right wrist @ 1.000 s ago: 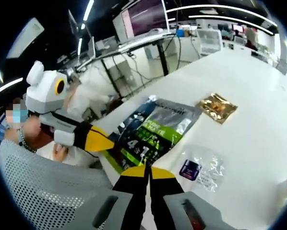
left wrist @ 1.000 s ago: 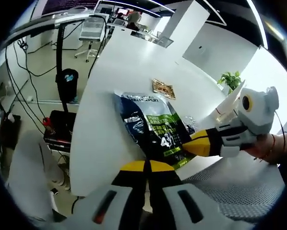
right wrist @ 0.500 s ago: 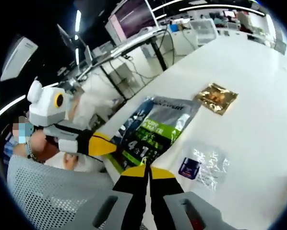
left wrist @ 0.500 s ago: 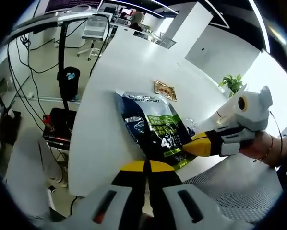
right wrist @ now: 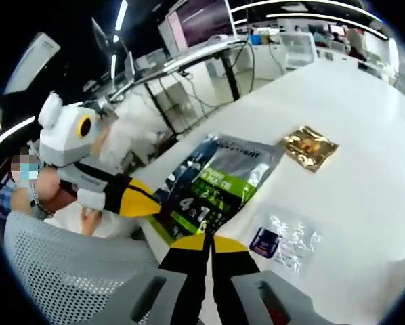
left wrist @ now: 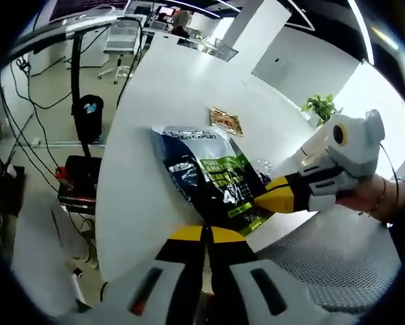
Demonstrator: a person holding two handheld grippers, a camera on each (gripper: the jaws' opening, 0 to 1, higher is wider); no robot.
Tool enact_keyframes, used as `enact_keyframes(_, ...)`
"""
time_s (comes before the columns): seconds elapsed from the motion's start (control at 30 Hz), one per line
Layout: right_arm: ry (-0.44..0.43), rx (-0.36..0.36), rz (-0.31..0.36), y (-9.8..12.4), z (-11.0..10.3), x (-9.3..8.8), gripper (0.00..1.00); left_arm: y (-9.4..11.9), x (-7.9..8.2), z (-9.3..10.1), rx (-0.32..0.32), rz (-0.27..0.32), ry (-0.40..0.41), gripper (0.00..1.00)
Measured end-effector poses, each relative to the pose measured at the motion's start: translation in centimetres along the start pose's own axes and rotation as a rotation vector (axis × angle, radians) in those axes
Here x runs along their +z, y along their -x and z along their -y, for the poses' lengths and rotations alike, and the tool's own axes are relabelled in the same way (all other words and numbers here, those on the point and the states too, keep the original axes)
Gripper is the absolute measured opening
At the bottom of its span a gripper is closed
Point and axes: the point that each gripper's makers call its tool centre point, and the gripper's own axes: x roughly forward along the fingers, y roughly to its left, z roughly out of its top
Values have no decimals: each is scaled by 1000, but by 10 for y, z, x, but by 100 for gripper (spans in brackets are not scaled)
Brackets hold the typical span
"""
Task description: Arrange the skincare products in the storage area until every visible bottle or jar stands upright without overlapping.
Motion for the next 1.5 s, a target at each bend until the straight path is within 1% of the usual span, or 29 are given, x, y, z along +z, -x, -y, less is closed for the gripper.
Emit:
enact_keyframes(0.03, 16, -7, -6, 0, -1, 0, 0, 0, 0, 0, 16, -28, -39, 0)
enact_keyframes(0.07, 63, -18, -10, 0, 0, 0, 0, -1, 1, 0, 27, -40, -65, 0)
enact_keyframes(0.13, 125, -42, -15, 0, -1, 0, 0, -1, 1, 1, 47, -57, -121, 0)
enact_keyframes(0.2, 157, -59, -21, 0, -3, 0, 0, -2, 2, 2, 59, -71, -121, 0)
enact_keyframes(0.3, 181, -64, -35, -1, -3, 0, 0, -2, 2, 1, 72, -97, -160, 0)
enact_keyframes(0.37, 181, -64, -36, -1, -2, 0, 0, -3, 1, 1, 74, -103, -169, 0)
enact_keyframes(0.43, 158, -66, -27, -1, -1, 0, 0, -2, 2, -1, 75, -108, -146, 0)
enact_keyframes(0.5, 174, -64, -30, -1, -2, 0, 0, -3, 2, -1, 75, -121, -132, 0)
enact_keyframes(0.6, 165, -69, -41, -1, -1, 0, 0, -3, 1, 0, 78, -137, -165, 0)
enact_keyframes(0.7, 163, -83, -40, -1, -2, 0, 0, -2, 1, -1, 83, -138, -137, 0)
enact_keyframes(0.73, 175, -90, -39, -1, -2, 0, 0, -2, 1, -1, 84, -138, -138, 0)
enact_keyframes(0.83, 191, -99, -42, -1, -2, 0, 0, -2, 1, 0, 93, -142, -166, 0)
enact_keyframes(0.9, 191, -104, -46, -1, -1, 0, 0, -3, 1, 0, 99, -157, -189, 0)
enact_keyframes(1.1, 199, -120, -53, -1, -2, 0, 0, -3, 1, -1, 112, -193, -215, 0)
enact_keyframes(1.2, 196, -120, -48, -1, -1, 0, 0, -3, 1, -1, 113, -195, -213, 0)
enact_keyframes(1.3, 199, -120, -57, -1, -1, 0, 0, -4, 1, 0, 116, -213, -219, 0)
enact_keyframes(1.4, 188, -134, -52, -1, -1, 0, 0, -4, 1, 0, 124, -216, -223, 0)
enact_keyframes(1.5, 205, -143, -57, -1, -2, 0, 0, -4, 1, 1, 138, -226, -218, 0)
